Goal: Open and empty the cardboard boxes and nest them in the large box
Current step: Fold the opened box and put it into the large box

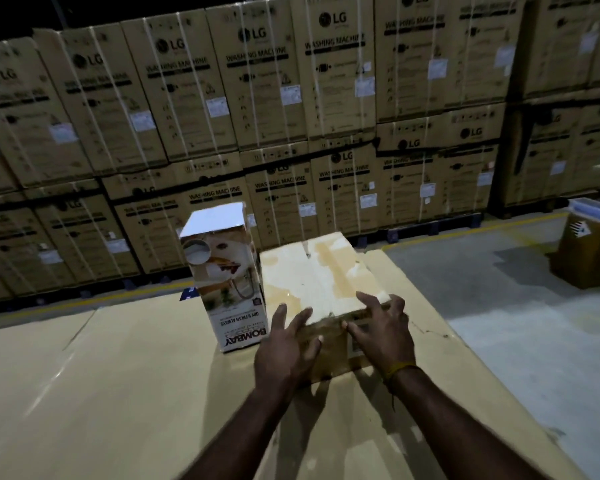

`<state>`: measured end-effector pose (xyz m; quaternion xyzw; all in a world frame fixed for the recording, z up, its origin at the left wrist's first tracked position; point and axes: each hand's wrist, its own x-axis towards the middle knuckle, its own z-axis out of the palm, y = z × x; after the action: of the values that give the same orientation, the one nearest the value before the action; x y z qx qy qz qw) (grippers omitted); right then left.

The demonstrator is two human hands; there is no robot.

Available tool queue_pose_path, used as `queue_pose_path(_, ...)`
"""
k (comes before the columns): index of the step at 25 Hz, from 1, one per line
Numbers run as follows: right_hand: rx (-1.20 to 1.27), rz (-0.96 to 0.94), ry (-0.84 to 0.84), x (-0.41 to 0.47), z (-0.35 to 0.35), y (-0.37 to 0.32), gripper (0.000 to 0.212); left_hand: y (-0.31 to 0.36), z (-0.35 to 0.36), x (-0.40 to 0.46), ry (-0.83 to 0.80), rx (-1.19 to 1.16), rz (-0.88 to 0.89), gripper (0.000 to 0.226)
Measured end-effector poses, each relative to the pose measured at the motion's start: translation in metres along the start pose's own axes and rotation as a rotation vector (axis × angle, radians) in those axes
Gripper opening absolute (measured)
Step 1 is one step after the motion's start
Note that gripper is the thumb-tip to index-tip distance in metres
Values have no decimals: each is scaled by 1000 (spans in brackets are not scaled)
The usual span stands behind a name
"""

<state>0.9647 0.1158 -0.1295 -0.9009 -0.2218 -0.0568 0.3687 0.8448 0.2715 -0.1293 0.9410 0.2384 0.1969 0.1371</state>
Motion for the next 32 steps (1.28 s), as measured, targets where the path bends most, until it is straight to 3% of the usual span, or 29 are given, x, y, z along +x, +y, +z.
queue_pose_path(6,-58,79,-23,-96,-43,-9,57,24,-34,-85,-51,-122,-43,50)
queue_pose_path(17,157,208,-54,-322,-122,-52,52,47,-125,-321,-90,-141,-163,41)
queue_pose_path(24,234,183,-63,-475,-132,-102,54,9,-200,-470,-191,-66,-120,52)
queue_pose_path(29,345,225,-221,-536,-139,-129,56,1,-247,-556,-304,-8,-73,69)
queue_pose_path(32,523,295,-280,-553,-142,-133,74,2,-264,-596,-421,-113,-82,81)
